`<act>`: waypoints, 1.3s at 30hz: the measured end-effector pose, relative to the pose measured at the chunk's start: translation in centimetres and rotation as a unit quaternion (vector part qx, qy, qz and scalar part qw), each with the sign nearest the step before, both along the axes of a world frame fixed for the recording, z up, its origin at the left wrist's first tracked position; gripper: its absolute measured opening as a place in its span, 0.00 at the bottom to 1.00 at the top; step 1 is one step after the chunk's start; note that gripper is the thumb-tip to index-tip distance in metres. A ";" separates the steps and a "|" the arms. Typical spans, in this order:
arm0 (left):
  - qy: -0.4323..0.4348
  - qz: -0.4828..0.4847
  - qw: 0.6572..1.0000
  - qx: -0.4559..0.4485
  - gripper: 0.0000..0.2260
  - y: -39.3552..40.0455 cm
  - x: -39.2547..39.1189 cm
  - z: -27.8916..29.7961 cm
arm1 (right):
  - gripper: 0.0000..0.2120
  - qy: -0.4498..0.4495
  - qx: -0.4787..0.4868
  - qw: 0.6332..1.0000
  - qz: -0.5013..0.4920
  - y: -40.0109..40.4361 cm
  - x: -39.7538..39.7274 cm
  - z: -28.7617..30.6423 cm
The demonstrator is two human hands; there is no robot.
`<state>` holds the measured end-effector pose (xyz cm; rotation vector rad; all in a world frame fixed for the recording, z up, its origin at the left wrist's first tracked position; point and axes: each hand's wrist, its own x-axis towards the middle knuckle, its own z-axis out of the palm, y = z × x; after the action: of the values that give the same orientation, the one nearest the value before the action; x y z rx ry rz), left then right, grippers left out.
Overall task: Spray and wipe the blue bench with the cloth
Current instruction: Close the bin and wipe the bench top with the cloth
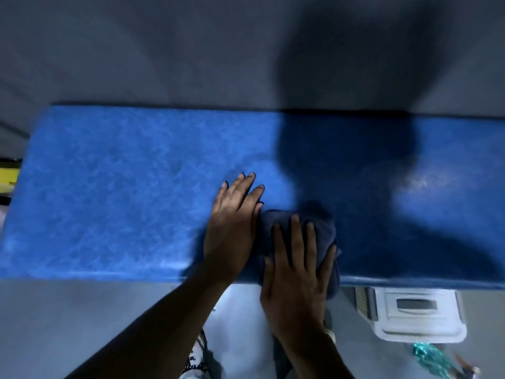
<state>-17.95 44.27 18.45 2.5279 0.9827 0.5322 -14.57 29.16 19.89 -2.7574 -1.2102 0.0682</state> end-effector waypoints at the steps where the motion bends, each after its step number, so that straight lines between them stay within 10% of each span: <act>1: 0.000 0.001 1.000 0.000 0.16 0.0 0.0 0.0 | 0.26 -0.002 -0.002 1.000 0.004 0.5 0.7 0.0; 22: 0.011 0.025 0.998 0.055 0.13 -0.8 0.2 -0.2 | 0.26 0.034 0.033 0.991 0.123 14.7 19.5 -0.9; 39: 0.022 0.037 0.999 0.005 0.13 -1.4 0.9 1.2 | 0.26 0.015 0.044 0.995 0.093 0.8 11.9 -0.1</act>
<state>-17.07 42.89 19.61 2.5298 1.0954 0.5064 -2.65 29.95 19.83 -2.5542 -1.4237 0.0725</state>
